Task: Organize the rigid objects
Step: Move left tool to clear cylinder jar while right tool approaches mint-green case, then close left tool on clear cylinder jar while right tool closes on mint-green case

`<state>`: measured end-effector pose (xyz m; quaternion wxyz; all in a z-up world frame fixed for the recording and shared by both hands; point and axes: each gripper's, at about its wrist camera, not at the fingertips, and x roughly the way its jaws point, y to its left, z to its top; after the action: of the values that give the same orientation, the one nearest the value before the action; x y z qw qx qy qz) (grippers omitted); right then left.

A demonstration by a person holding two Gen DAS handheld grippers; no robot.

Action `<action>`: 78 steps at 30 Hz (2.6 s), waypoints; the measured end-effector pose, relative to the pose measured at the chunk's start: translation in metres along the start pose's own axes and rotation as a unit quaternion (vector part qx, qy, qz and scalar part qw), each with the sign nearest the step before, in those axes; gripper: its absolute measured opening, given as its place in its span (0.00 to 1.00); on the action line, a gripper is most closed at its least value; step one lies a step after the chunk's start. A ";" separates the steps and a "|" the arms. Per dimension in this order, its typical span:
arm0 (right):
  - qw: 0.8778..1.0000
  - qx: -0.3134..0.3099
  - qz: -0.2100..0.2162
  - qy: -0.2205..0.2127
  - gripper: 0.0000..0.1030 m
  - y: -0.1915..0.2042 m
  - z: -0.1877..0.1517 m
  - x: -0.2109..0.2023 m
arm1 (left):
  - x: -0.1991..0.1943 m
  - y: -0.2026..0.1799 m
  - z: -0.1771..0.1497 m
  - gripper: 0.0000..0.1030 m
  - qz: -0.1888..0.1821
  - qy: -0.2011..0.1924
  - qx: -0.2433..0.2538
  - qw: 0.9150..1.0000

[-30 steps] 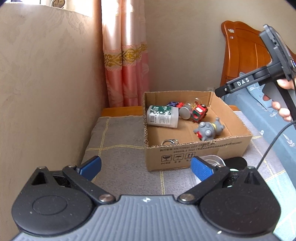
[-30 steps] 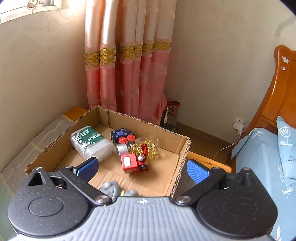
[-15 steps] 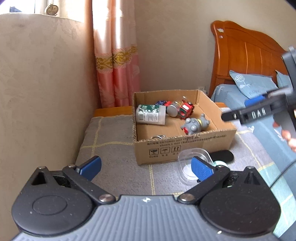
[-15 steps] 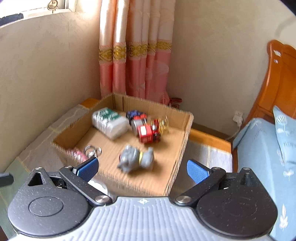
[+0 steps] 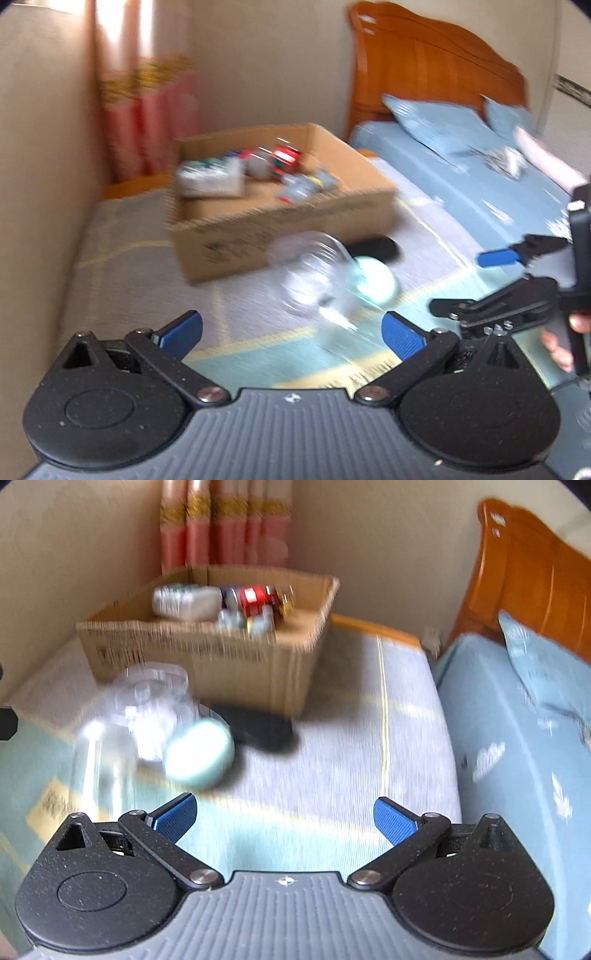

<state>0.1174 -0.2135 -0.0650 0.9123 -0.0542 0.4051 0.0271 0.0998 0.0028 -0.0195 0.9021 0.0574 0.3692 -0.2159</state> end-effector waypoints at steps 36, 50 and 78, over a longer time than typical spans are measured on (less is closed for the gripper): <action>0.999 0.053 0.000 0.002 1.00 -0.017 -0.024 -0.014 | 0.073 -0.030 -0.043 1.00 -0.102 0.013 0.136 0.985; 0.999 0.053 0.001 0.011 1.00 -0.016 -0.026 -0.011 | 0.071 -0.042 -0.031 0.99 -0.084 -0.013 0.165 0.983; 0.999 -0.020 0.051 -0.002 1.00 0.040 0.004 0.029 | 0.032 0.026 -0.034 0.91 0.033 -0.019 -0.003 0.999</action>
<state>0.1362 -0.1732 -0.0869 0.9093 -0.0518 0.4047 0.0813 0.1093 0.0241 -0.0680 0.9157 0.0625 0.3506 -0.1864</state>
